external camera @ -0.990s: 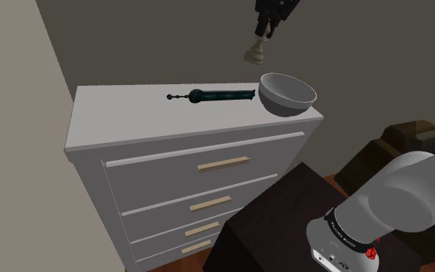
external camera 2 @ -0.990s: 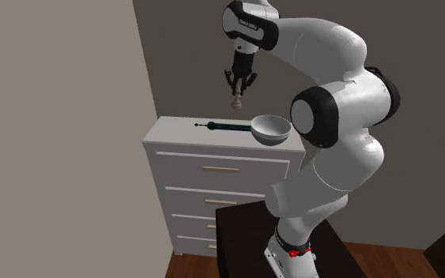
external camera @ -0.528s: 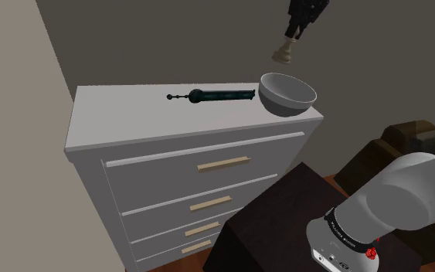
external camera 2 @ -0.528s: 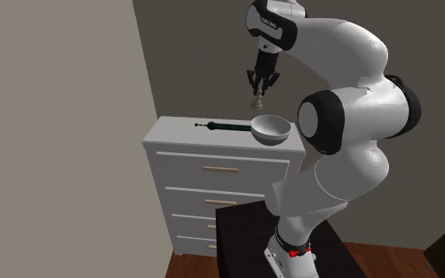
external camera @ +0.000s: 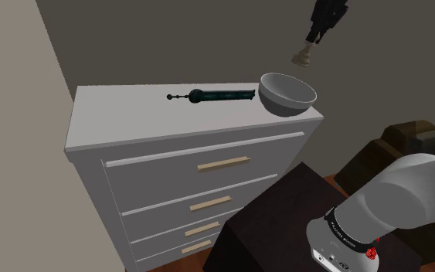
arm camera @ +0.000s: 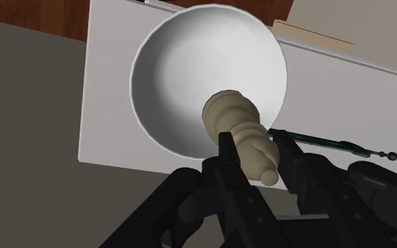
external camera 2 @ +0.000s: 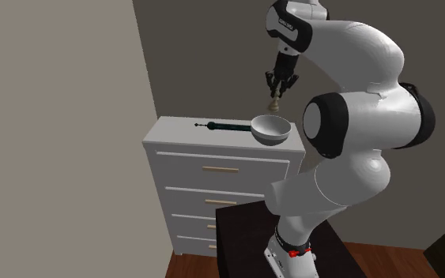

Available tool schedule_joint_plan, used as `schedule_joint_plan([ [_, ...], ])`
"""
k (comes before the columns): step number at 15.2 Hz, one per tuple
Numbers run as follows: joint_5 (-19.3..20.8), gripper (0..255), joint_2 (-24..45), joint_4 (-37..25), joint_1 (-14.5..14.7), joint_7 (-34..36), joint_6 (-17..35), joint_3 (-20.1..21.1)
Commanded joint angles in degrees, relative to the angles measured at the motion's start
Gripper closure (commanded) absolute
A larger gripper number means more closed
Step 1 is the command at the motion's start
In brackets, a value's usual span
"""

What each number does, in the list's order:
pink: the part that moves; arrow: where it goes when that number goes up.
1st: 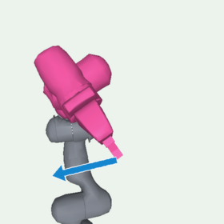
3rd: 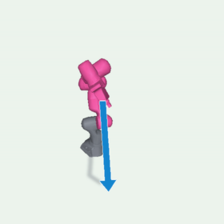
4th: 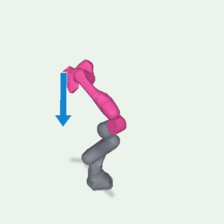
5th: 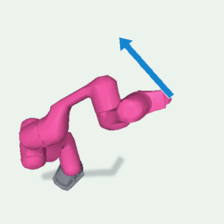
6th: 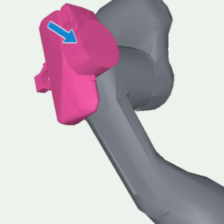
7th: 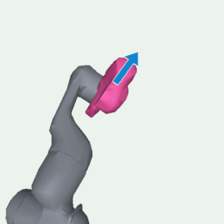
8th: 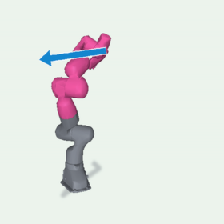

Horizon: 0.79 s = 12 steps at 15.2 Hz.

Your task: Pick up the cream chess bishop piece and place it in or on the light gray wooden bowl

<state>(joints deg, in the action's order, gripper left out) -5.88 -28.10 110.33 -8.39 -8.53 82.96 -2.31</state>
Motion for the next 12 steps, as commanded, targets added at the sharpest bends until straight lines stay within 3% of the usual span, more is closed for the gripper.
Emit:
schedule_joint_plan([
  [1,0.1,255,-0.6,2.1,-0.1,-0.3,1.5,-0.1],
  [12,0.1,255,-3.1,12.7,-0.2,-1.1,9.6,0.1],
])
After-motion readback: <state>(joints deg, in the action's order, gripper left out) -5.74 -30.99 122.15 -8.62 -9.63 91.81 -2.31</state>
